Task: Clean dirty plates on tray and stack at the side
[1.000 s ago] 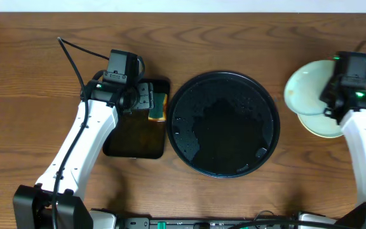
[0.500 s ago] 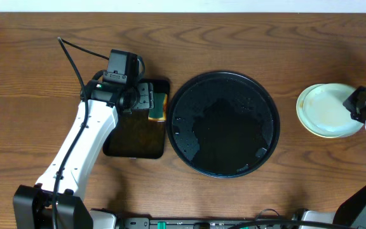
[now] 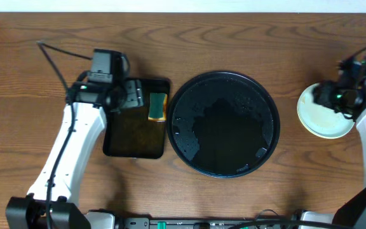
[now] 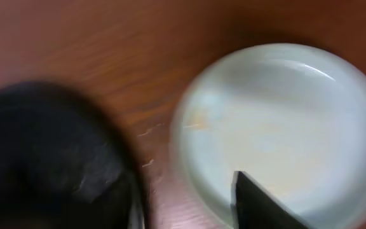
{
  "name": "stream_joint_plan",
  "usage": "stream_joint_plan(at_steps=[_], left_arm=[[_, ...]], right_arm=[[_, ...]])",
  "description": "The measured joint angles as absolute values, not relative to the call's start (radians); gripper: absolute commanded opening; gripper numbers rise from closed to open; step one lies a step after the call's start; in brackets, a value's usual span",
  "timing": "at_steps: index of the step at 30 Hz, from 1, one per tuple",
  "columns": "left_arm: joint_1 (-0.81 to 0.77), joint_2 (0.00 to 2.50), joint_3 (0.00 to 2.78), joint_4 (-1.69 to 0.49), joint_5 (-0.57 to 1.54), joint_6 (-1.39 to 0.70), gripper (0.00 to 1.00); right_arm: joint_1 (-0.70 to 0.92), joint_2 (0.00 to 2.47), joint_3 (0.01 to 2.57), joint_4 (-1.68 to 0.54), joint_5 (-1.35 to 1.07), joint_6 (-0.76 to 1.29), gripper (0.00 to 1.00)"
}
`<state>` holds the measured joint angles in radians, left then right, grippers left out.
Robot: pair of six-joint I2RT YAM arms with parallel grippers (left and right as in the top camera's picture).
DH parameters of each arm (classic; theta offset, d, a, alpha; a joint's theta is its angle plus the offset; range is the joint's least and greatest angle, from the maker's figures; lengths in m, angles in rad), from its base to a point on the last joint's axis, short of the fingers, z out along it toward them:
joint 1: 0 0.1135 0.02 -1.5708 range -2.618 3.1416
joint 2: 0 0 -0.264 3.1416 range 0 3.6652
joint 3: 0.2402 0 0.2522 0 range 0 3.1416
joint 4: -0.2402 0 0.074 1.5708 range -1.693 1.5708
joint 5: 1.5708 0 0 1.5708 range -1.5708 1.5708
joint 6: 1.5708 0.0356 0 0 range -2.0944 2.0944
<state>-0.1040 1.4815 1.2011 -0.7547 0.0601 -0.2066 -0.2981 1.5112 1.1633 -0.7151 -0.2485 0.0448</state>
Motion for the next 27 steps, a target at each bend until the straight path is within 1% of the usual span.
stream_joint_plan(at_steps=[1,6,11,14,18,24,27], left_arm=[[-0.084,1.479,1.201,-0.789,0.059,-0.213,0.79],[-0.011,1.479,1.2,-0.949,0.051,-0.231,0.83],[0.019,1.464,1.198,-1.01,0.049,-0.236,0.84],[0.019,1.393,1.166,-0.999,0.049,-0.235,0.84],[0.019,1.226,1.069,-0.929,0.053,-0.222,0.84],[0.019,0.902,0.87,-0.792,0.08,-0.186,0.84],[0.019,0.769,0.811,-0.785,0.084,-0.182,0.85]], right_arm=[[-0.278,1.502,1.163,-0.74,-0.26,0.031,0.99],[-0.234,1.478,1.163,-0.866,-0.293,-0.023,0.99],[-0.235,1.465,1.161,-0.958,-0.278,-0.035,0.99],[-0.235,1.407,1.126,-0.95,-0.258,-0.038,0.99],[-0.235,1.244,1.018,-0.881,-0.246,-0.038,0.99],[-0.235,0.888,0.803,-0.736,-0.22,-0.038,0.99],[-0.235,0.733,0.731,-0.721,-0.205,-0.038,0.99]])
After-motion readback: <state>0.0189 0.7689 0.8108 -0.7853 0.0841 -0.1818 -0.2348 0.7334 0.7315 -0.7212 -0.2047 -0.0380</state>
